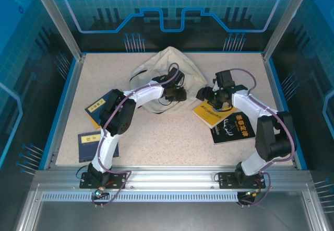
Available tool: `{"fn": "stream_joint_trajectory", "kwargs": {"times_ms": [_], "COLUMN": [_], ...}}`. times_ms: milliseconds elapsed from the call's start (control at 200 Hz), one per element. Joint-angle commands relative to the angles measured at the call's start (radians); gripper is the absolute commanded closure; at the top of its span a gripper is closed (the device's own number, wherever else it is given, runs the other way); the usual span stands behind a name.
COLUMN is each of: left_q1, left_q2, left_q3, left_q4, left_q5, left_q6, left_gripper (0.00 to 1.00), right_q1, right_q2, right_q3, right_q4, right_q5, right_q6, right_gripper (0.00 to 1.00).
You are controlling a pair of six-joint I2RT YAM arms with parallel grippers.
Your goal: Pack books, pencil case, and school supplies into a backpack
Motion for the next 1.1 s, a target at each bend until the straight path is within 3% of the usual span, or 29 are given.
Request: {"fn": "stream_joint_trajectory", "kwargs": {"times_ms": [0, 235, 640, 850, 1096], "left_q1": [-0.003, -0.001, -0.002, -0.003, -0.002], "left_q2": [0.035, 0.005, -0.259, -0.282, -0.286], "left_q3": [0.019, 0.023, -0.230, -0.267, -0.268], "left_q4": [-0.005, -0.006, 0.115, 0.131, 0.137], "left_q5": [-0.025, -0.035, 0.054, 0.052, 0.047], "left_q6": [0.030, 0.057, 0.084, 0.088, 0.091], "left_gripper": [0.69, 1.00, 1.00, 1.00, 1.00], "right_q1": [0.010, 0.034, 0.075, 0.103, 0.105], "right_q2": [0.026, 0.069, 0.107, 0.201, 0.309], "right_q3": [0.014, 0.035, 0.051, 0.142, 0.211], "right_q4": [-0.008, 0.025, 0.133, 0.077, 0.067], "right_q5": [-0.012, -0.028, -0.096, -0.082, -0.047], "right_q6": [-0.002, 0.037, 0.200, 0.212, 0.282], "right_gripper": [0.36, 0.42, 0.43, 0.35, 0.37]}}
